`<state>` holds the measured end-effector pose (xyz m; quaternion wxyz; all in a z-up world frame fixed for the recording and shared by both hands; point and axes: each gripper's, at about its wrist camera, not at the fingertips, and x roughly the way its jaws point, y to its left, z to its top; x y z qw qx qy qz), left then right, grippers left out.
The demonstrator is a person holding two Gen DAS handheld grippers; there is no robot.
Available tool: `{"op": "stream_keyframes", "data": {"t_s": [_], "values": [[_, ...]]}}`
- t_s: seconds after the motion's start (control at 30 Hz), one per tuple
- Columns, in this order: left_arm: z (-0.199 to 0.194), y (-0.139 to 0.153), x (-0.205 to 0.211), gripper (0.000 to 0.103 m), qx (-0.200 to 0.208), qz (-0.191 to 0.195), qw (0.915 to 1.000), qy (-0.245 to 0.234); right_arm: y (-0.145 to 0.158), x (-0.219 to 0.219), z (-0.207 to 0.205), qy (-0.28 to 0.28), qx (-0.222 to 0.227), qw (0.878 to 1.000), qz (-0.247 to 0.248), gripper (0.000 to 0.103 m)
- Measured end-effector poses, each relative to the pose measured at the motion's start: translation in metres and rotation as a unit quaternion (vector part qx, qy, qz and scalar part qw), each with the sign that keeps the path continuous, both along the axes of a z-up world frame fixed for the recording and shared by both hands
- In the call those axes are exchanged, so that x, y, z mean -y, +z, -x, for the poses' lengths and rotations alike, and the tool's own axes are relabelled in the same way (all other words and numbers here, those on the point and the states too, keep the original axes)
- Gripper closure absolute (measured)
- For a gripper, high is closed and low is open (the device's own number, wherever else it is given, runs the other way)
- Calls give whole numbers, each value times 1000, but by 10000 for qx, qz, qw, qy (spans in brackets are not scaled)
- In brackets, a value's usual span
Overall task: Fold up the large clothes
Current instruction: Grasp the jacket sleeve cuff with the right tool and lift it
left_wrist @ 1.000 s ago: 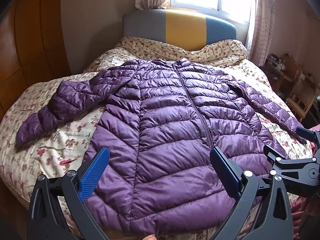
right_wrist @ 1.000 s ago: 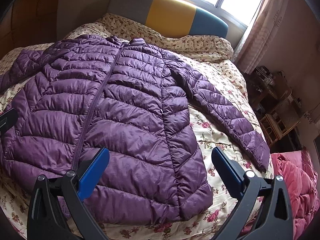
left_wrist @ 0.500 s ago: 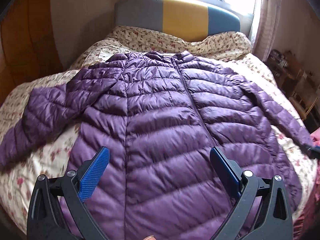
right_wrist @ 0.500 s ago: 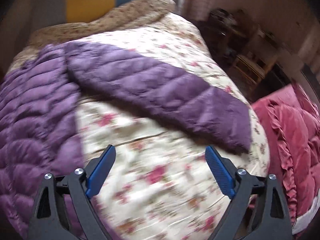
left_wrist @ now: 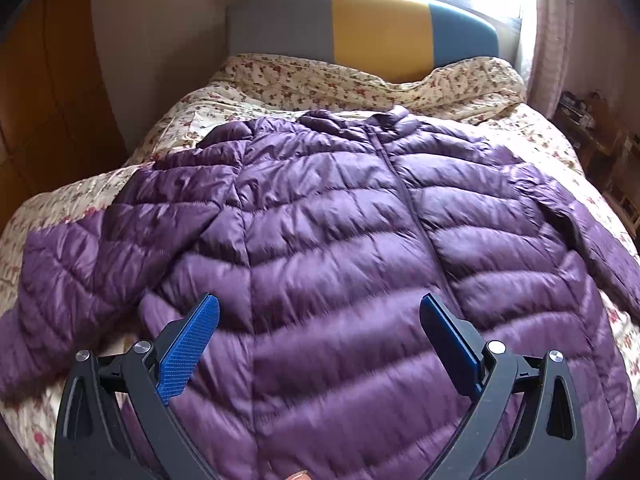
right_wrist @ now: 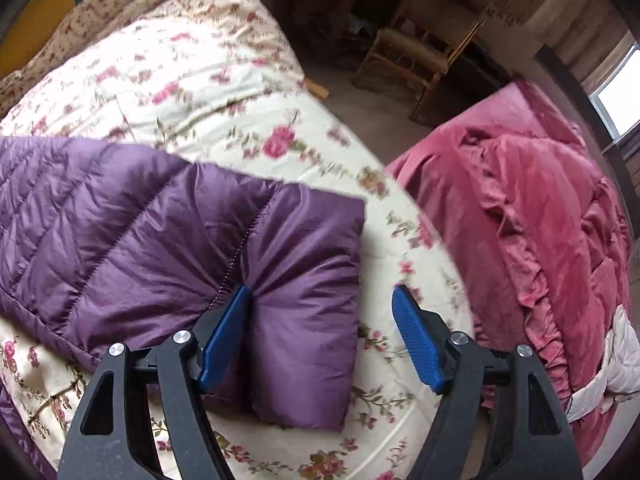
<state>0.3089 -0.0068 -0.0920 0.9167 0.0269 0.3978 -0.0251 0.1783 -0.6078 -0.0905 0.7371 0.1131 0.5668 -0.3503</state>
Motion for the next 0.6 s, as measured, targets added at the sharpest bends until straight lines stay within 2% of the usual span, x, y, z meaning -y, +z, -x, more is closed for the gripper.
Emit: {"op": "stream_keyframes", "data": {"t_s": [0.1, 0.17, 0.2, 0.23, 0.33, 0.43, 0.6], "values": [[-9, -2, -4, 3, 61, -92, 9999, 18, -5, 0, -3, -159, 25, 9998, -99, 29], [-13, -3, -6, 3, 95, -138, 9999, 30, -6, 0, -4, -139, 41, 9998, -131, 35], [-15, -5, -9, 3, 77, -120, 9999, 33, -6, -1, -5, -77, 77, 9998, -188, 42], [-17, -7, -11, 3, 53, -101, 9999, 46, -5, -3, -6, 47, 137, 9995, -283, 58], [-21, -12, -15, 3, -23, -68, 9999, 76, -4, -14, -17, 313, 88, 9990, -293, 87], [-22, -14, -20, 3, -41, -27, 9999, 116, 1, -33, -30, 551, -5, 9985, 34, 93], [-28, -12, -27, 3, -33, 12, 9999, 167, 22, -64, -52, 969, 51, 9934, 610, 94]]}}
